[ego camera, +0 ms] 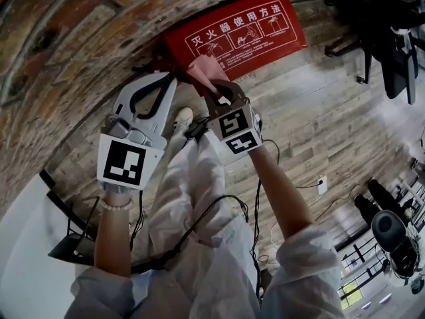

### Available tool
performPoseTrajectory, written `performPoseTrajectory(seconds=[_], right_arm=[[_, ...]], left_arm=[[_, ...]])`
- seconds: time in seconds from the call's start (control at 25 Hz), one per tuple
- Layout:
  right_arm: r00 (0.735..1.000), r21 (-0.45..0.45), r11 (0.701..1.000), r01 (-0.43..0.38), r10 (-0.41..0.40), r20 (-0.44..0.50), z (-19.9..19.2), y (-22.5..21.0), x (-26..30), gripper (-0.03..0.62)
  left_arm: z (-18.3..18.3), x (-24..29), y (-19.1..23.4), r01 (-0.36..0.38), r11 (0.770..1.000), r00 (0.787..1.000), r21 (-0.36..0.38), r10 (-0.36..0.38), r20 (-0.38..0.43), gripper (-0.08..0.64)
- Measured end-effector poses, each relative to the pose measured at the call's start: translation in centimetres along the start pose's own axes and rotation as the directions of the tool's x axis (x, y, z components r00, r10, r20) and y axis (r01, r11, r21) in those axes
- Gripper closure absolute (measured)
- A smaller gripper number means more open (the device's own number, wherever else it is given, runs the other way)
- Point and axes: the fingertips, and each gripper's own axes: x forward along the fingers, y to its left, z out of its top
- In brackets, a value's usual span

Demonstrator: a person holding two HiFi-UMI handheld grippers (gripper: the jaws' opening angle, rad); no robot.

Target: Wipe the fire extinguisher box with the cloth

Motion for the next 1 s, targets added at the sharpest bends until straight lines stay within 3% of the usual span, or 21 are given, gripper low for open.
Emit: performPoseTrajectory(seconds=[0.48,0.8,1.0], right_arm=[[0.998,-0.028,0.997,-0.071,0.071,0.000,-0.3,3.4,0.4,0.572],[0.998,0.027,0.999,-0.025,0.023,0.054,1.5,3.1,-1.7,0.572],[0.994,0.080,0.996,0.046,-0.053,0.093,3.6,1.7,-5.9,0.572]], left_arm=[[-0.3,-0.2,-0.2,0.006,1.000,1.000,0.001,-0.006,0.006,0.561],[0.8,-0.7,-1.2,0.027,0.999,1.000,0.027,-0.027,0.003,0.561],[4.5,-1.3,-2.5,0.067,0.994,0.997,0.091,-0.071,0.036,0.561]])
